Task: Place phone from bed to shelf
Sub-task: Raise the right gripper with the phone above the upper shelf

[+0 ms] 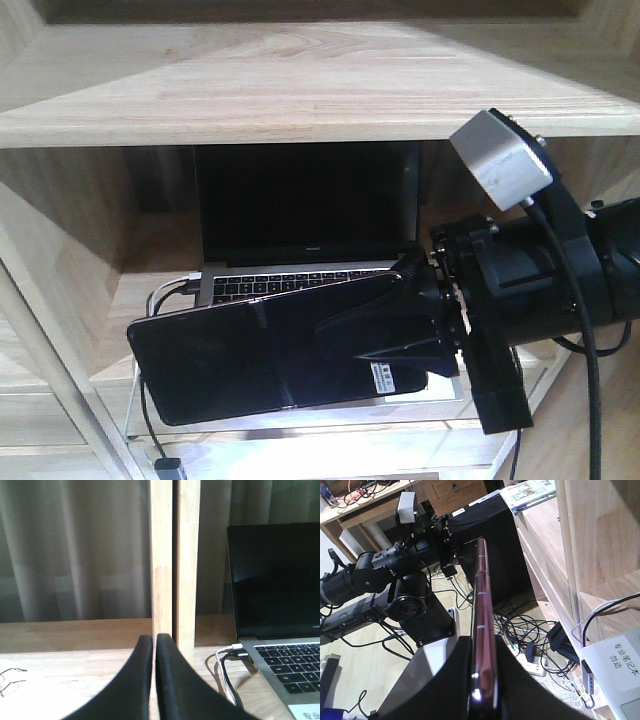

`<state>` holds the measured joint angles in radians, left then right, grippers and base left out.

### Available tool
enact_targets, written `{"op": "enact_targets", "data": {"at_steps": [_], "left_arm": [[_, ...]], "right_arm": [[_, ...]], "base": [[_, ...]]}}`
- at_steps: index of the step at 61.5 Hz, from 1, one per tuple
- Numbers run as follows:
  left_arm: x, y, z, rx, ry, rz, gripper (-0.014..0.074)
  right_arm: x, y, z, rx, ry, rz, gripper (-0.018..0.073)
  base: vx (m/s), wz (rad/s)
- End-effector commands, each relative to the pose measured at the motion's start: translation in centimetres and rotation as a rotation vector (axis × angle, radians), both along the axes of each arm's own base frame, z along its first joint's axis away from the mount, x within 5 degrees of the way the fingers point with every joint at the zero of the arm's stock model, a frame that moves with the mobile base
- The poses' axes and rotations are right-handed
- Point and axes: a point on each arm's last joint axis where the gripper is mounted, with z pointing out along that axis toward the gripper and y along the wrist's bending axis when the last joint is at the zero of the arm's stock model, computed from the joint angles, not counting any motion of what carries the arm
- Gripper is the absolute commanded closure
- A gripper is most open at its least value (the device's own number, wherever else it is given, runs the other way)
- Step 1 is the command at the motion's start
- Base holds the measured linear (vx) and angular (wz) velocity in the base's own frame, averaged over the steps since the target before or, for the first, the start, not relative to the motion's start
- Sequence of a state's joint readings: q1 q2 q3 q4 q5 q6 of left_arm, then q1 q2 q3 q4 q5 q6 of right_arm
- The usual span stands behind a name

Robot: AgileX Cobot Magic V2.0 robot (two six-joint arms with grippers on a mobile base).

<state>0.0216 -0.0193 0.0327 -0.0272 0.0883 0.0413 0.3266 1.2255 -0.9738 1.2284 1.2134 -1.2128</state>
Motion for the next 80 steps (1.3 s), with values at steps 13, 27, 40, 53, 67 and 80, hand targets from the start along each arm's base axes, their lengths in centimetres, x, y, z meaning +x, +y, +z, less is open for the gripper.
{"op": "enact_targets", "data": {"at_steps": [13,27,40,53,67,80], "left_arm": [[-0.2,0.0,1.5,-0.016,-0.104,0.005,0.0595],[-0.2,0.0,1.5,-0.016,-0.104,0.005,0.0595],[-0.2,0.0,1.5,-0.016,-0.104,0.005,0.0595],[-0.2,0.0,1.5,-0.016,-0.104,0.005,0.0595],[-0.2,0.0,1.5,-0.016,-0.104,0.005,0.0595],[-0.2,0.0,1.5,-0.016,-0.104,0.005,0.0595]], "right_arm": [[-1.0,0.1,2.0,0.104,0.005,0.048,0.0562],[-0.9,0.1,2.0,0.104,0.002,0.039,0.0562],[-1.0,0.1,2.0,0.105,0.004,0.044,0.0562],[-0.8,0.1,2.1,0.109,-0.001,0.030,0.0562],[0.0,0.3,3.0,0.211,0.003,-0.071,0.0562],[0.5,0.3,5.9,0.296,-0.096,-0.105,0.0562]], "base": [[0.00,0.00],[0.00,0.00],[0.00,0.00],[0.00,0.00],[0.00,0.00],[0.00,0.00]]}}
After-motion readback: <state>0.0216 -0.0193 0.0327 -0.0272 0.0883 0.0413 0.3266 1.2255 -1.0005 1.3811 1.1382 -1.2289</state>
